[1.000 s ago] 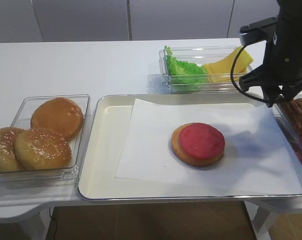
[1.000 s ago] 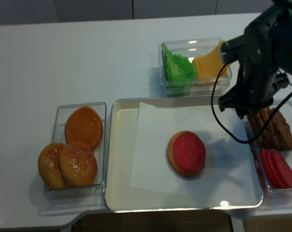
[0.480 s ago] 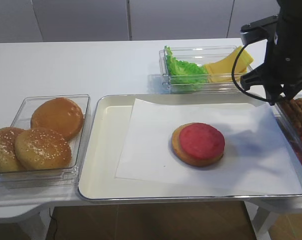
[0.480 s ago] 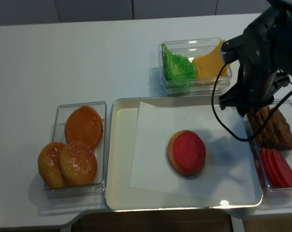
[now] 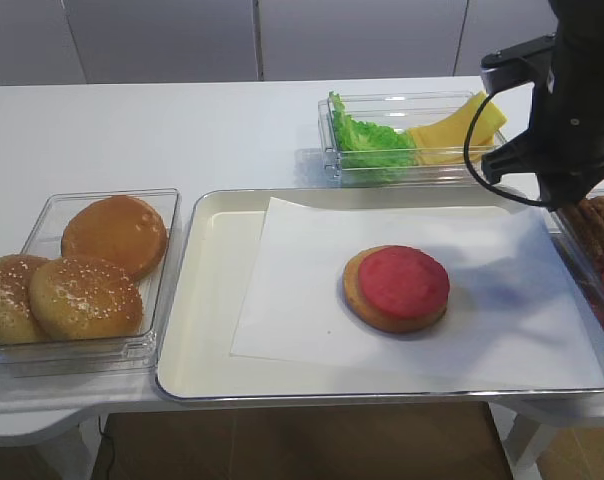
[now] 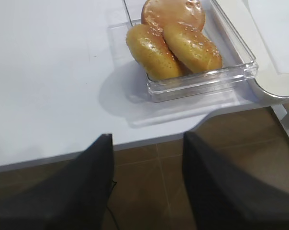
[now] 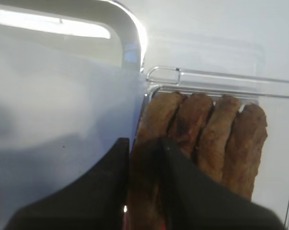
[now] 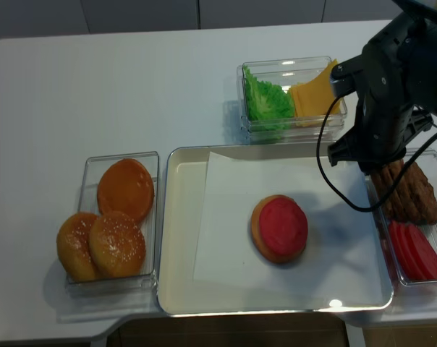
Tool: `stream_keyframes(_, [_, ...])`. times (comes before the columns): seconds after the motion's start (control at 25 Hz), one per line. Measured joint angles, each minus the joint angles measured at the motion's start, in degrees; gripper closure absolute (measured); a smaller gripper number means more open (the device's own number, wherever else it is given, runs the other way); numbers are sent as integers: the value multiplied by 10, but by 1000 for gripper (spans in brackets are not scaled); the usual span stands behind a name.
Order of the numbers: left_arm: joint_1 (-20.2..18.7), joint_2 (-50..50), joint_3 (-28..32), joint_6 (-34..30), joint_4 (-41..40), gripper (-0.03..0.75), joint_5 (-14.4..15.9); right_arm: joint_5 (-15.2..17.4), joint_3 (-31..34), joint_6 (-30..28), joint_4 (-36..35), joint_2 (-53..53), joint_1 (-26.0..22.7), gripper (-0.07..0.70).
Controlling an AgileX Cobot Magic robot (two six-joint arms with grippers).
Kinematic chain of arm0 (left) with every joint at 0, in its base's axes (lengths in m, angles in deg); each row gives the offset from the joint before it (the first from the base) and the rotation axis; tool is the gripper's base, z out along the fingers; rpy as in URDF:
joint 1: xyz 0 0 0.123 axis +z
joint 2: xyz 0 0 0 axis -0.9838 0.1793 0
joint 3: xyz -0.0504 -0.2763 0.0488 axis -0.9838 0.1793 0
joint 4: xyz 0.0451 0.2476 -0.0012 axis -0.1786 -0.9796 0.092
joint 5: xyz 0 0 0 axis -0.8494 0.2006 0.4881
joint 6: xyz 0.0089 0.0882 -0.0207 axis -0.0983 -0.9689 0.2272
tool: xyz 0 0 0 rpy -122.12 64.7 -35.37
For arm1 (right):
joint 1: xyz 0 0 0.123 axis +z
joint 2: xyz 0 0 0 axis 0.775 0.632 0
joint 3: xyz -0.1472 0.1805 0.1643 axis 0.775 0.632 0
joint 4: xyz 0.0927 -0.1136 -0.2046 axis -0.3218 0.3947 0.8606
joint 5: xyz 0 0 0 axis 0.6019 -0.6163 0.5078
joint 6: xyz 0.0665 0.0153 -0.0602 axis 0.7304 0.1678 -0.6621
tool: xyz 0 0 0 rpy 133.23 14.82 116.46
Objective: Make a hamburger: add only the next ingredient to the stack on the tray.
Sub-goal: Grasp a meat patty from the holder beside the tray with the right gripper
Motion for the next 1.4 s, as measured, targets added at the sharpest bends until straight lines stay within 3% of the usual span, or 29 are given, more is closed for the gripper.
stream_keyframes(0.2, [0, 0, 0, 0, 0, 365, 0, 2, 0, 9, 4, 0, 0, 524])
stream_keyframes(1.4, [0, 0, 0, 0, 0, 365, 0, 10, -6, 24, -10, -46, 0, 540])
